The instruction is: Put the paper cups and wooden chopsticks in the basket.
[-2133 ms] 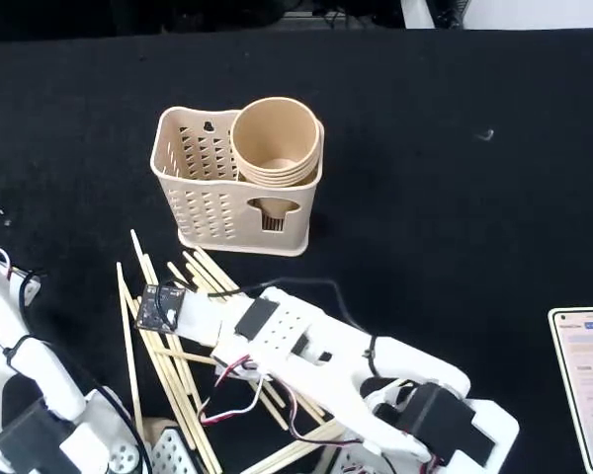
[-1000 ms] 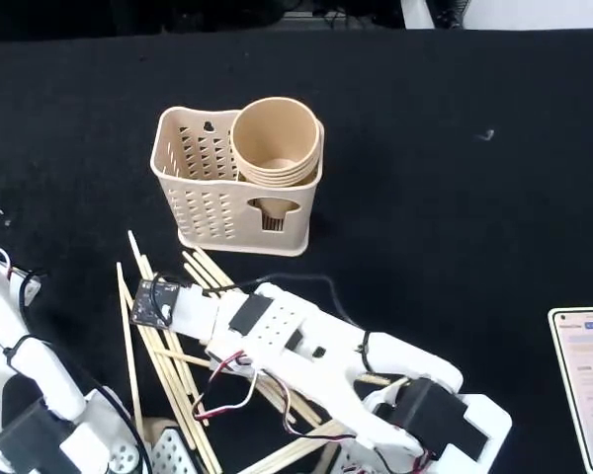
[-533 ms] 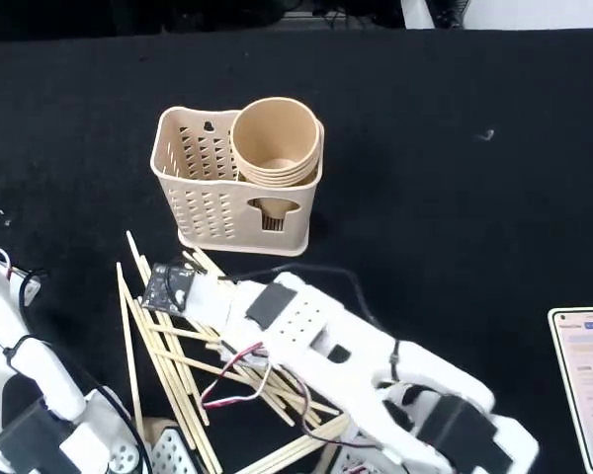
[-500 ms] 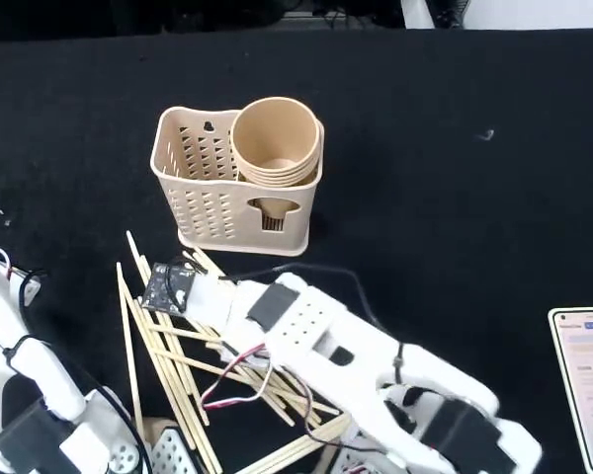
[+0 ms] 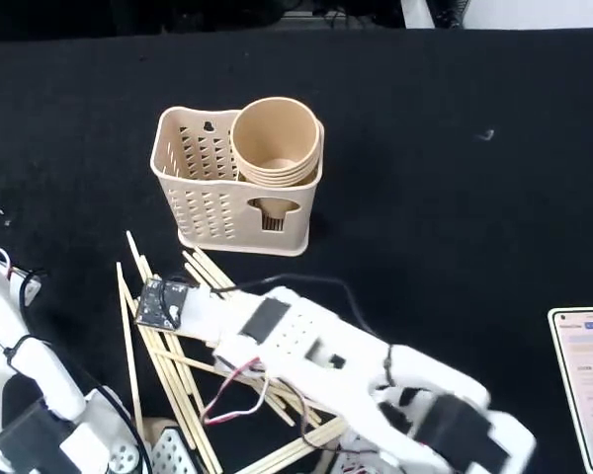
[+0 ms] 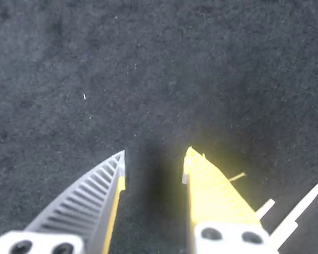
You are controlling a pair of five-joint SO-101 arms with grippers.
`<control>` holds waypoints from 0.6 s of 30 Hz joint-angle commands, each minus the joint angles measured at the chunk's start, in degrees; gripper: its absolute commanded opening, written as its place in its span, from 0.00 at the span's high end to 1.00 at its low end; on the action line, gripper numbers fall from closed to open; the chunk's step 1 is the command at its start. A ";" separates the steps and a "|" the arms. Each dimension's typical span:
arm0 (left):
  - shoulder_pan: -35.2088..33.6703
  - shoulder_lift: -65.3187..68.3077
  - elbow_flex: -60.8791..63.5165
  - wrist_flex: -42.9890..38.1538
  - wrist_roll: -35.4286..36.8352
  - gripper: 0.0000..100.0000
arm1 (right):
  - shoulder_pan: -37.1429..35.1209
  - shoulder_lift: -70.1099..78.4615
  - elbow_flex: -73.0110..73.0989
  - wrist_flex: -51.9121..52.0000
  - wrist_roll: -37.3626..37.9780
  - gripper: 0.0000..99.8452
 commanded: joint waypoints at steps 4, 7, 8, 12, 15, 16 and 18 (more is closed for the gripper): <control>0.40 -0.88 -0.57 -0.44 0.35 0.82 | -0.44 8.92 -8.04 0.00 -0.09 0.82; 0.40 -0.88 -0.57 -0.44 0.35 0.82 | -0.26 10.77 -9.10 0.26 0.00 0.82; 0.40 -0.88 -0.57 -0.44 0.35 0.82 | -0.26 11.21 -8.92 0.00 0.09 0.82; 0.40 -0.88 -0.57 -0.44 0.35 0.82 | -0.26 12.18 -8.92 -0.09 0.09 0.91; 0.40 -0.88 -0.57 -0.44 0.35 0.82 | -0.18 11.47 -9.63 0.26 -0.35 0.99; 0.40 -0.88 -0.57 -0.44 0.35 0.82 | -0.18 10.86 -9.63 0.35 -0.35 0.98; 0.31 -0.88 -0.57 -0.44 0.35 0.82 | -0.09 8.92 -9.89 1.93 -0.09 0.99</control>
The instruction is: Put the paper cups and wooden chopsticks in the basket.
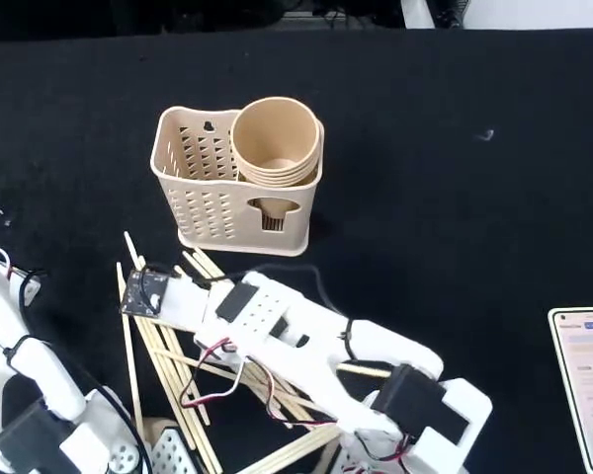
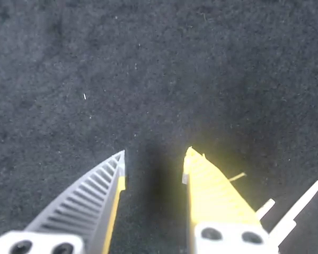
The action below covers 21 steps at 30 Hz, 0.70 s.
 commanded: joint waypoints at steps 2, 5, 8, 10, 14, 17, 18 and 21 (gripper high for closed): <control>0.22 -0.88 -0.57 -0.44 0.35 0.82 | -0.35 -5.93 -1.19 3.78 -0.09 0.99; 0.13 -0.88 -0.57 -0.44 0.35 0.82 | 0.62 -10.77 -1.45 6.51 -0.09 0.99; 0.13 -0.88 -0.57 -0.44 0.35 0.82 | 2.99 -16.13 -1.45 8.44 0.00 0.99; 0.13 -0.88 -0.57 -0.44 0.35 0.82 | 4.92 -20.00 -1.54 9.58 0.09 0.99; 0.13 -0.70 -0.84 -0.44 0.44 0.82 | 8.97 -29.41 -1.89 10.11 -0.35 0.99; 0.13 -0.88 -0.66 -0.44 0.44 0.82 | 11.16 -37.05 -4.09 11.69 -2.29 0.99; 0.13 -0.88 -0.66 -0.44 0.44 0.82 | 11.78 -39.60 -5.49 12.57 -3.96 0.99; 0.31 -0.88 -0.57 -0.44 0.44 0.82 | 12.75 -46.64 -11.56 16.00 -7.74 0.99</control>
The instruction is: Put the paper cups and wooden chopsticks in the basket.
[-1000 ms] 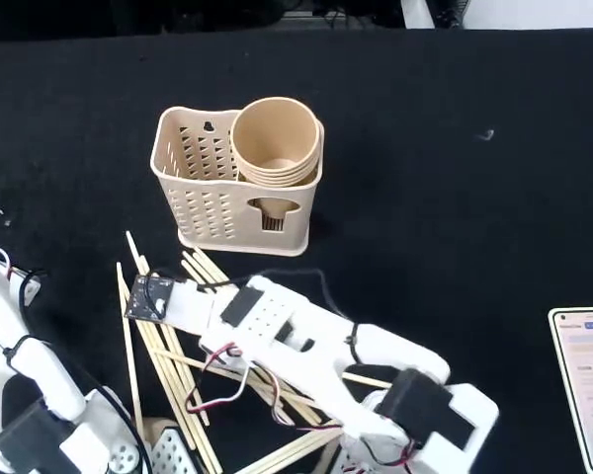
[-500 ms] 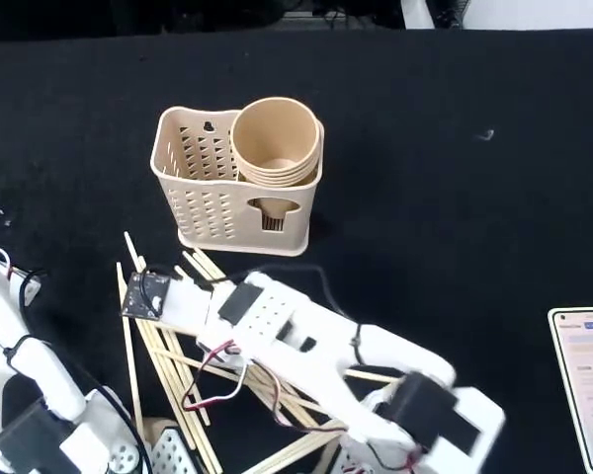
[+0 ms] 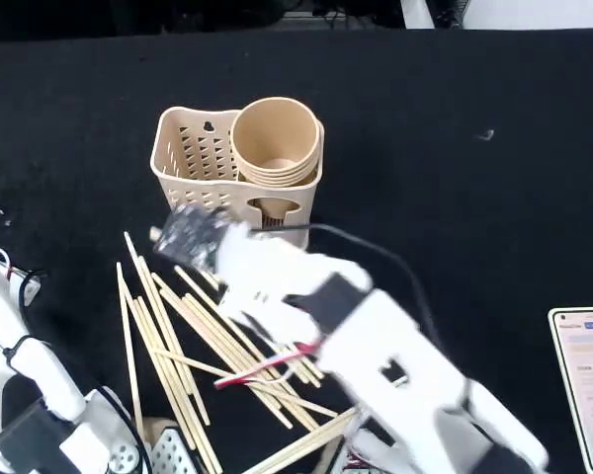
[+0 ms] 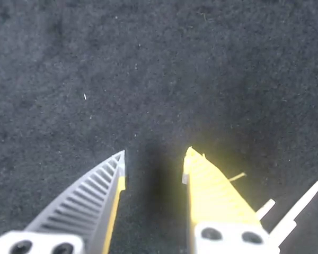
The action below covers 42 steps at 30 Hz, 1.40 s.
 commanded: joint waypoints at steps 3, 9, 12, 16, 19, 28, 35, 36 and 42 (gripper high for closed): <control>0.40 -0.53 -0.57 -0.53 0.53 0.82 | 2.37 -13.67 -14.99 3.69 -5.89 0.99; 0.48 -0.35 -0.40 -0.79 0.62 0.82 | 2.90 -16.22 -25.63 -7.74 -7.47 0.99; 0.57 -0.35 0.92 -2.02 0.62 0.82 | 2.90 -14.90 -25.54 -18.46 -9.67 0.99; 3.30 -0.35 3.30 -4.57 0.62 0.82 | 2.99 -12.53 -25.71 -29.98 -12.66 0.99; 5.85 -0.35 3.91 -4.57 0.62 0.82 | 2.99 -9.54 -25.10 -38.15 -13.71 0.99; 6.73 -0.35 4.44 -4.66 0.62 0.82 | 4.04 5.49 -23.60 -55.65 -13.45 0.99; 6.73 -0.35 4.44 -4.66 0.62 0.82 | 6.77 16.48 -23.16 -57.41 -13.80 0.99; 6.73 -0.35 4.44 -4.66 0.62 0.82 | 6.95 18.07 -23.16 -57.49 -13.80 0.99; 6.73 -0.44 4.44 -4.66 0.62 0.82 | 6.68 25.19 -23.16 -57.05 -14.07 0.99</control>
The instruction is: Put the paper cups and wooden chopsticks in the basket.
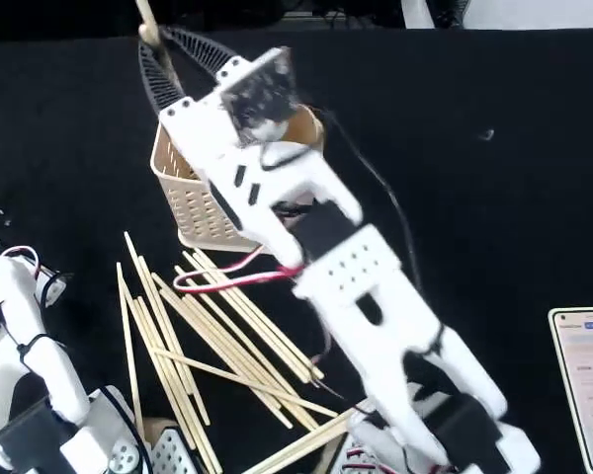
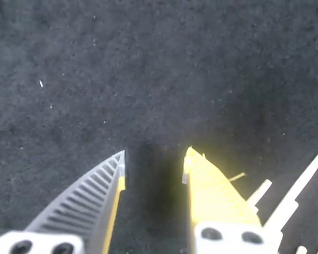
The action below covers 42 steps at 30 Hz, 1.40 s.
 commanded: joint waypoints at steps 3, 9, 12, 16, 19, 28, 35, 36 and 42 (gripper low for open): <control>0.57 -0.62 -0.48 -0.62 0.62 0.82 | 0.62 2.24 -0.84 3.16 -5.27 0.92; 0.57 -0.70 -0.48 -0.62 0.62 0.82 | 0.62 -3.82 -0.84 12.92 -7.65 0.83; 0.57 -0.79 -0.57 -0.62 0.62 0.82 | 0.62 -10.51 -0.48 16.35 -7.56 0.87; 0.40 -0.79 -0.57 -0.62 0.62 0.82 | -0.26 -20.79 -0.48 29.36 -7.47 0.88; 0.40 -0.62 -0.66 -0.62 0.62 0.82 | -1.85 -27.65 -0.31 45.01 -7.38 0.88; 0.31 -0.44 -0.75 -0.62 0.62 0.82 | -14.15 -35.12 26.95 65.58 2.90 0.88; 0.22 -0.44 -0.57 -0.62 0.62 0.82 | -16.44 -35.03 46.20 62.33 22.86 0.85; 0.22 -0.44 -0.57 -0.62 0.62 0.82 | -16.00 -35.03 46.90 64.53 26.11 0.83; 0.57 -0.79 -1.10 -0.70 0.62 0.82 | -7.65 -34.95 46.99 76.22 45.71 0.79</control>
